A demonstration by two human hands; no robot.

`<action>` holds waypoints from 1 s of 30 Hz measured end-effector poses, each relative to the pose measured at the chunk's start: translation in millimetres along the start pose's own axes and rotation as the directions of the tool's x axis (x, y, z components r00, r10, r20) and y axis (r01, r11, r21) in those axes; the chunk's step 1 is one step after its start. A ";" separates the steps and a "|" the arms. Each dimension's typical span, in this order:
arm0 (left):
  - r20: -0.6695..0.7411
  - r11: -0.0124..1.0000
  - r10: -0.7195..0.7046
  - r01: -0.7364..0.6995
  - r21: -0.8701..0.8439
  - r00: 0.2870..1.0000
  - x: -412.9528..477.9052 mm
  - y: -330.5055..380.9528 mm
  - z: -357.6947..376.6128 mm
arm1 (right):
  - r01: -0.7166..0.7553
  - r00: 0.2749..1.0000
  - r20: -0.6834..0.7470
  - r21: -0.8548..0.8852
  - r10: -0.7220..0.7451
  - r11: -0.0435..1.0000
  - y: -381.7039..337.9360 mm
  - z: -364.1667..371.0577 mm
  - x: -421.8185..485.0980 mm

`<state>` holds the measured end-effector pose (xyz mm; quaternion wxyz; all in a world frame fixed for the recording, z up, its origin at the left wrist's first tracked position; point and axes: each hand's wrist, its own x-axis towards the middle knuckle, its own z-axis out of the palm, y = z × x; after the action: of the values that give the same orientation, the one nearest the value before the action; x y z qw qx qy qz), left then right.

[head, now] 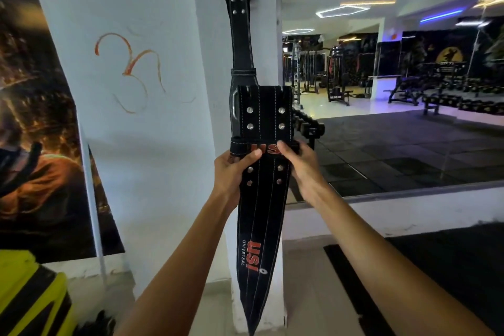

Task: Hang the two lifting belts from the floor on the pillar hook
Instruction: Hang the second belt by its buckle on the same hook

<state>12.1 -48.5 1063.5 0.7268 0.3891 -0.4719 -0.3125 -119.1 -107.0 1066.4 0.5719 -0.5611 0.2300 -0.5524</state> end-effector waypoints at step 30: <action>-0.009 0.965 -0.263 0.263 -0.009 0.965 3.7 1.1 -14.1 | -0.060 0.995 0.061 -0.200 0.073 0.978 -4.6 14.3 -2.2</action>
<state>26.6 -47.2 1062.5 0.6828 0.4473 -0.4110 -0.4060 -108.8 -98.3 1073.5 0.5390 -0.6257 0.2828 -0.4878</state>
